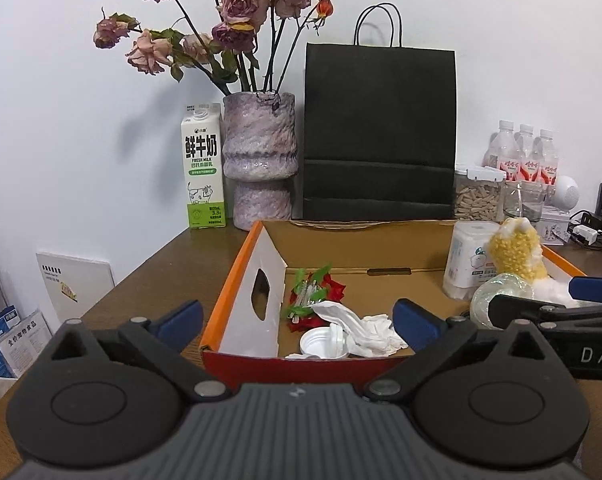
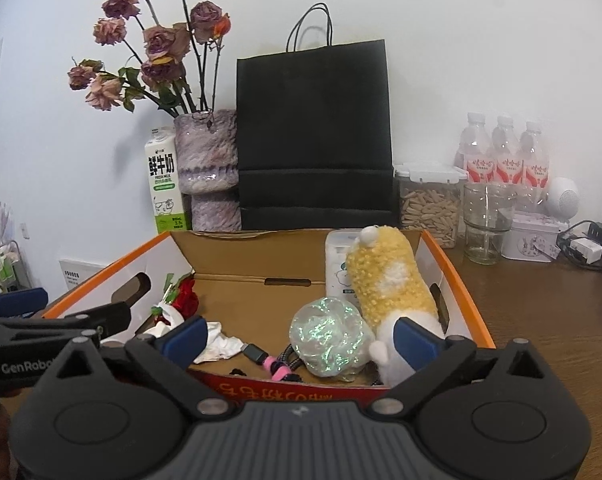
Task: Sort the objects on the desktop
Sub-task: 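Open left tool to drop the tissue while right releases the lid, then withdraw both tools from the box toward the navy pouch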
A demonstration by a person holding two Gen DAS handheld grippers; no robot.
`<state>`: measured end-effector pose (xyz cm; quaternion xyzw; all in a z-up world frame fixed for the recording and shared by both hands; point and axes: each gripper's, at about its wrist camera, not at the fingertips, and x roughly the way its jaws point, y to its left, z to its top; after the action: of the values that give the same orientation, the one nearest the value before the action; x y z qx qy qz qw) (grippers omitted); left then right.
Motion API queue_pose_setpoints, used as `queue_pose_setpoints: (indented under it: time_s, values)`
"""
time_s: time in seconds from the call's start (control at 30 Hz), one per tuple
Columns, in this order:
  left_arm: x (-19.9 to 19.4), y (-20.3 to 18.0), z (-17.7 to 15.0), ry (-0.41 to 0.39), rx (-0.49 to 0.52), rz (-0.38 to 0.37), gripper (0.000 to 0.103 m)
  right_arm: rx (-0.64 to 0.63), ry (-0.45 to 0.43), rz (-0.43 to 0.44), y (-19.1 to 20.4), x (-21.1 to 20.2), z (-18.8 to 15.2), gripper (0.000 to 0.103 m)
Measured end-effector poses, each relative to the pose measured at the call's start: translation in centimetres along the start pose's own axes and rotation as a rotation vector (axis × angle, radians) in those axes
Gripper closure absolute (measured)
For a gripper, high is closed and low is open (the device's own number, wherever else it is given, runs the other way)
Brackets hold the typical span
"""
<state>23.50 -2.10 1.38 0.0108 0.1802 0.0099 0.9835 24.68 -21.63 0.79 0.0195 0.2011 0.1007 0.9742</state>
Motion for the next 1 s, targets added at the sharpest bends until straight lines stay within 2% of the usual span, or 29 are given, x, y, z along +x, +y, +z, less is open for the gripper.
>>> queue_pose_setpoints:
  time_s: [0.23,0.43,0.77,1.0]
  values:
    - [-1.5,0.5,-0.9,0.002,0.015,0.007,0.0,-0.022,-0.015,0.005,0.1,-1.8,-0.5,0.002]
    - [-2.9,1.4,-2.3,0.048,0.016,0.015,0.0,-0.04,-0.001,0.009,0.1,-3.6,-1.6,0.001]
    - [-4.2,1.2,-3.8,0.129,0.04,0.008,0.0,-0.063,0.067,0.03,0.8,-5.6,-3.6,0.001]
    - [-5.5,2.0,-4.5,0.178,0.015,0.019,0.0,-0.113,0.121,0.082,2.8,-6.5,-4.5,0.002]
